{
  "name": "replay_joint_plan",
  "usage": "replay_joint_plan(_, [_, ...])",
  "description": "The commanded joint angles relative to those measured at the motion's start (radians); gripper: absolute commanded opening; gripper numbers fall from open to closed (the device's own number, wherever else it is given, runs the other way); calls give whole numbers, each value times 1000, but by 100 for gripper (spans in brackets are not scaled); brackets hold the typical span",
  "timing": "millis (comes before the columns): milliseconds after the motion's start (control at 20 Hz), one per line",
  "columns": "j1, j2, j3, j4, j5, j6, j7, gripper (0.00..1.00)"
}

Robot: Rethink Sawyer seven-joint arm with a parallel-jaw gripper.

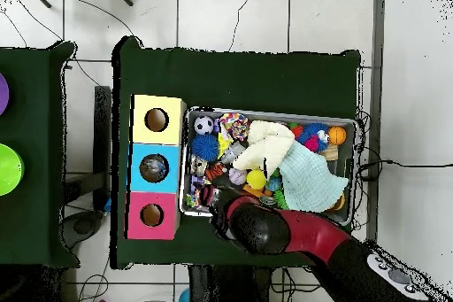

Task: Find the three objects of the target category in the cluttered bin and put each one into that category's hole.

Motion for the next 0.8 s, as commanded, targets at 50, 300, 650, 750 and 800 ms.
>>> replay_joint_plan(50, [-66,46,7,-169,-95,166,-133,100])
replay_joint_plan(300, [-119,89,26,-206,-155,196,-171,100])
replay_joint_plan(650, [-179,145,55,-275,-223,274,-225,100])
replay_joint_plan(750, [-198,160,69,-296,-235,300,-238,100])
replay_joint_plan(800, [-205,167,73,-308,-242,315,-246,100])
